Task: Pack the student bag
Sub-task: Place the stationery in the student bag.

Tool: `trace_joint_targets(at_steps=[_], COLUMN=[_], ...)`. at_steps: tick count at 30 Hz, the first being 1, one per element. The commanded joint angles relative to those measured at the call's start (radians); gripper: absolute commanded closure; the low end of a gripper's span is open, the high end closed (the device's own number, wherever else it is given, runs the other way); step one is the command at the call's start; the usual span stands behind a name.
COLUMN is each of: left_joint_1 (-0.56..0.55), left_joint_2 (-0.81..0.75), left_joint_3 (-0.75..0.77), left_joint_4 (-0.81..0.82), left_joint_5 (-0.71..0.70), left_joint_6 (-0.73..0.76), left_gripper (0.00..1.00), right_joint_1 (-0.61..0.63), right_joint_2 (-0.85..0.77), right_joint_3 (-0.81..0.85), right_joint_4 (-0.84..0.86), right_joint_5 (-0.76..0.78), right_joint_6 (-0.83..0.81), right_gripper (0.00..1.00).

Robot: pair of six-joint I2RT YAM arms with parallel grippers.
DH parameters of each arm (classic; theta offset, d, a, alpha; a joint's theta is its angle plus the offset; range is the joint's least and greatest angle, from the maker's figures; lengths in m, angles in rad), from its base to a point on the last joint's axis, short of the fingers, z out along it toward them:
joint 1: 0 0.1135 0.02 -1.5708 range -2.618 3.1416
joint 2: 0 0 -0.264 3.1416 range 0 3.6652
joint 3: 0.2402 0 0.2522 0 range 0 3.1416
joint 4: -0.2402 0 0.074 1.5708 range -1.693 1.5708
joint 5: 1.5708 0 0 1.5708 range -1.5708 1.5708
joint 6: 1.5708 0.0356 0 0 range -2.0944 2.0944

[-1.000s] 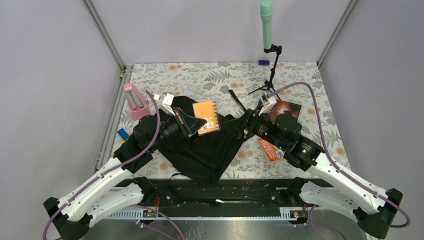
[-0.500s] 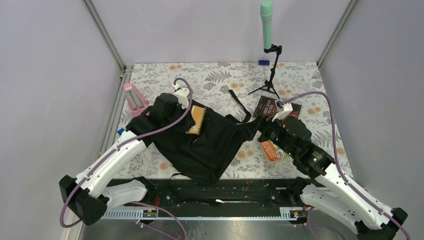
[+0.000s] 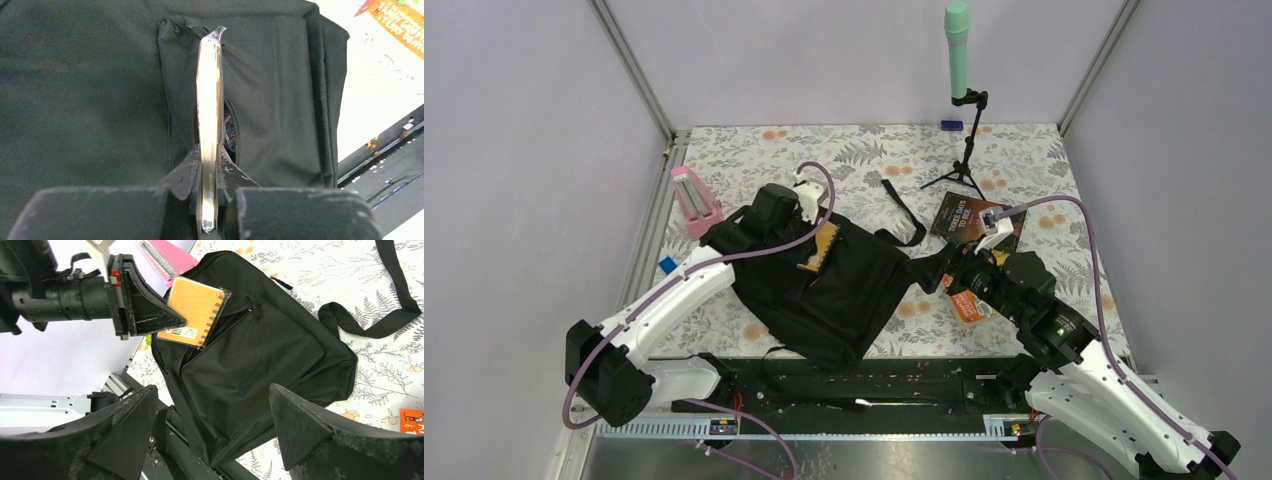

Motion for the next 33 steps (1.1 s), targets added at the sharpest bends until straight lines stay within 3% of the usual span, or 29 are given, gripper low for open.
trace_joint_targets(at_steps=[1,16,24,33], left_joint_1=[0.006,0.007,0.020,0.047], left_joint_2=[0.033,0.147,0.219,0.269], left_joint_3=[0.015,0.077,0.118,0.174], left_joint_4=[0.060,-0.121,-0.176,-0.279], left_joint_5=[-0.023,-0.042,0.066,-0.069], left_joint_6=[0.049,-0.001,-0.022,-0.098], left_gripper=[1.00,1.00,1.00,1.00], right_joint_1=[-0.008,-0.009,-0.009,-0.009], right_joint_2=[-0.022,0.002,0.017,0.013], right_joint_3=[-0.007,-0.028,-0.024,-0.028], right_joint_4=[0.033,0.072,0.072,0.071], right_joint_5=[-0.027,-0.066,-0.071,-0.062], right_joint_6=[0.011,0.071,0.082,0.083], right_gripper=[0.11,0.13,0.14,0.15])
